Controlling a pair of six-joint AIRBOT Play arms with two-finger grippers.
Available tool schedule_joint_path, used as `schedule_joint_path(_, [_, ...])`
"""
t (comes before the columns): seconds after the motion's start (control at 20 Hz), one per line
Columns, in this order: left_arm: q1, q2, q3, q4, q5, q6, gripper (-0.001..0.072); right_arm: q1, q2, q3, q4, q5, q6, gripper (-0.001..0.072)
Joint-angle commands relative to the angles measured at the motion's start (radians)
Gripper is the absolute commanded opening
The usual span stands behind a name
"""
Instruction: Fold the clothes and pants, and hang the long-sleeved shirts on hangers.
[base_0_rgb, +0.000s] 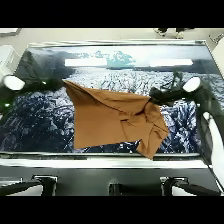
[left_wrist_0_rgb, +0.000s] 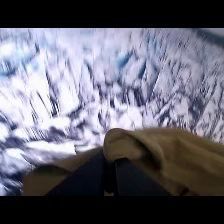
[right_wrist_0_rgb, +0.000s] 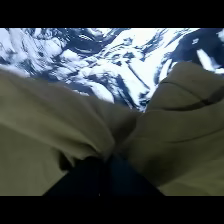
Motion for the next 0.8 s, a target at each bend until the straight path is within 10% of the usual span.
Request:
schedule_joint_path(0.0, [-0.003, -0.131, -0.017, -0.148, -0.089, -0.036, 0.0028, -0.001, -0.095, -0.025, 0.177, -0.105, 0.004, 0.0041])
schedule_joint_path(0.05, [0.007, -0.129, -0.017, -0.147, -0.113, -0.027, 0.0211, -0.017, -0.093, -0.005, 0.154, -0.077, -0.020, 0.0128])
schedule_joint_path(0.1, [0.032, -0.124, -0.006, -0.145, -0.161, -0.024, 0.0605, -0.055, -0.091, 0.032, 0.129, -0.010, -0.043, 0.0413])
schedule_joint_path(0.15, [0.073, -0.120, 0.014, -0.137, -0.246, -0.001, 0.0708, -0.111, -0.091, 0.079, 0.098, 0.092, -0.085, 0.0662])
schedule_joint_path(0.4, [0.288, -0.064, -0.038, 0.056, -0.690, 0.050, 0.0653, -0.443, -0.061, 0.044, -0.121, 0.520, -0.130, 0.0668])
schedule_joint_path(0.75, [0.265, 0.097, -0.621, -0.079, -0.463, 0.212, 0.0488, -0.513, 0.020, -0.267, -0.074, 0.449, -0.232, 0.0669])
